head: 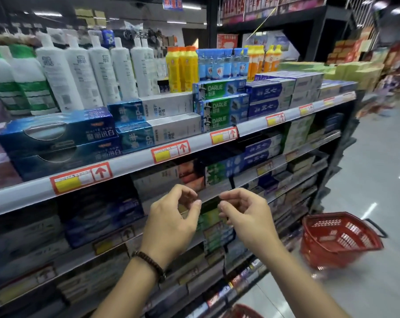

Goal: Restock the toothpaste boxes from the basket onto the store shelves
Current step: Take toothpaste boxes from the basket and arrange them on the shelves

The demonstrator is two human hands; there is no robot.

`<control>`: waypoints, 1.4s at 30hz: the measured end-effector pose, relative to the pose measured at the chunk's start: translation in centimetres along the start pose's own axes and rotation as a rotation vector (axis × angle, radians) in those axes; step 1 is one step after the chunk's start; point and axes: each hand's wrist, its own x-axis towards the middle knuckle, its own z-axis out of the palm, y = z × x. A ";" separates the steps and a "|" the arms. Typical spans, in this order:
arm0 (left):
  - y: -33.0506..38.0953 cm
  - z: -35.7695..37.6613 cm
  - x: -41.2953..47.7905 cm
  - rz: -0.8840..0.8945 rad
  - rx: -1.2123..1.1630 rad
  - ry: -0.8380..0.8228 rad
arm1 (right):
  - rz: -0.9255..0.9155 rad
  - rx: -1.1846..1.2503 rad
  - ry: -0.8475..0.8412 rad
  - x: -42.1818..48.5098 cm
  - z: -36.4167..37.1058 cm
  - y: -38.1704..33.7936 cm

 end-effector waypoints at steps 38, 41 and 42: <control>-12.6 27.2 -17.8 -0.483 0.034 -0.615 | 0.634 0.013 0.264 -13.2 -8.7 31.6; -14.4 30.6 -19.9 -0.520 0.008 -0.625 | 0.683 0.041 0.317 -14.6 -8.6 35.2; -15.1 31.7 -20.6 -0.526 -0.004 -0.629 | 0.694 0.039 0.324 -15.0 -8.6 36.4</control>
